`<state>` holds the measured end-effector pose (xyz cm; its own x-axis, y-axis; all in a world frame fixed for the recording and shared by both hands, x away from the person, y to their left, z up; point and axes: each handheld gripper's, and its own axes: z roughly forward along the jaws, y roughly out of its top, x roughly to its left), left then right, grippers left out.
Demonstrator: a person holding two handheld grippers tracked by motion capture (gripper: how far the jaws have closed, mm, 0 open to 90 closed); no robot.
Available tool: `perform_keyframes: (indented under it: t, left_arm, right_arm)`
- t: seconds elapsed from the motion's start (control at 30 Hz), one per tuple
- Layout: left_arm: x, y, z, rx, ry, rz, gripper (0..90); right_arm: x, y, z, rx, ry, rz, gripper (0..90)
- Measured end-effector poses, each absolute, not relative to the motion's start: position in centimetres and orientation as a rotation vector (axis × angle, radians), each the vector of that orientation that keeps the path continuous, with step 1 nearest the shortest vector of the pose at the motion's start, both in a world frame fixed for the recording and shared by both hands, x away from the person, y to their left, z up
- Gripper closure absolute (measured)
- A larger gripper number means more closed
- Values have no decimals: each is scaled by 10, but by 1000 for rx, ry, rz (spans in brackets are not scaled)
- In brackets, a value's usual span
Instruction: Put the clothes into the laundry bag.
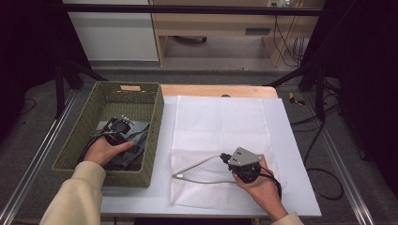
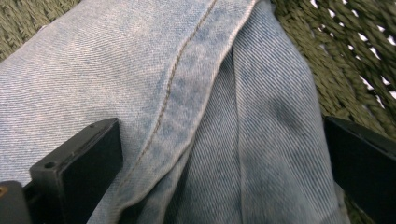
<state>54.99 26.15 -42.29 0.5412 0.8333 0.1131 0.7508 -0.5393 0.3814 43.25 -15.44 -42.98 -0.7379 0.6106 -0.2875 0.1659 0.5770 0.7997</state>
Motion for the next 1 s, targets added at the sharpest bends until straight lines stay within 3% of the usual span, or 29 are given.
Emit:
perform_keyframes:
  t: [1.0]
  left_arm:
    - [554,261,-435,2518,1314,476,0]
  right_arm:
    - [433,-155,-429,621,2258,1067,876]
